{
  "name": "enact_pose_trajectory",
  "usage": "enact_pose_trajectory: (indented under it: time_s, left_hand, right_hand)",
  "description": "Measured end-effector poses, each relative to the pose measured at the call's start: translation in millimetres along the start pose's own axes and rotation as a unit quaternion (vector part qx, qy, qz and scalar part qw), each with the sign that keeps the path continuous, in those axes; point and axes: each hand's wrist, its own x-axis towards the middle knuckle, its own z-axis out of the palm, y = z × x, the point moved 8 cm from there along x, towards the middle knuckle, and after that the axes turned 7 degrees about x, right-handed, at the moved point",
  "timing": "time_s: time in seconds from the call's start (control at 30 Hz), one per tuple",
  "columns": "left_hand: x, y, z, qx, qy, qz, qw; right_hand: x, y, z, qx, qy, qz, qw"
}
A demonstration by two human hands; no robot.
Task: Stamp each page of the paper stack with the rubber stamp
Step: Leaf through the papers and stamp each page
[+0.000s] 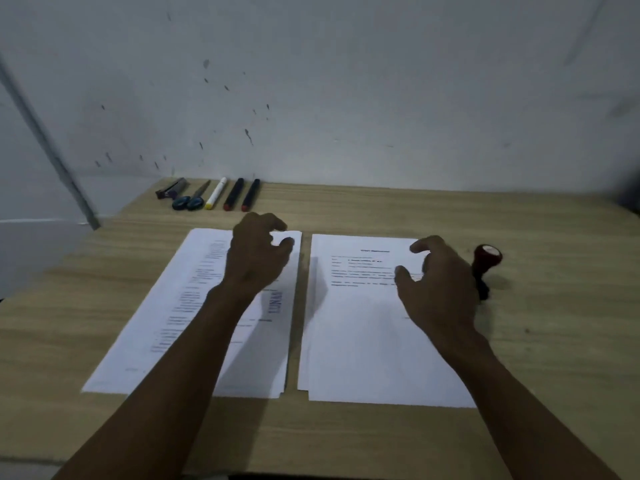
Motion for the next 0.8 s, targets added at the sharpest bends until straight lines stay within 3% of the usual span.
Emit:
enact_pose_trajectory:
  time_s: [0.23,0.5,0.8]
  left_hand:
    - [-26.3,75.5,67.1,-0.047,-0.071,0.106,0.991]
    - [-42.3,98.9,103.4,-0.047,-0.105,0.114,0.987]
    - [-46.4,95.4,105.8,-0.052,-0.094,0.110,0.988]
  right_hand:
    - [19.7,59.3,-58.4,-0.076,0.089,0.075,0.990]
    - [38.1,84.8,-55.1,-0.114,-0.023,0.111,0.987]
    - [40.9,70.3,-55.2,-0.112,-0.022,0.036,0.993]
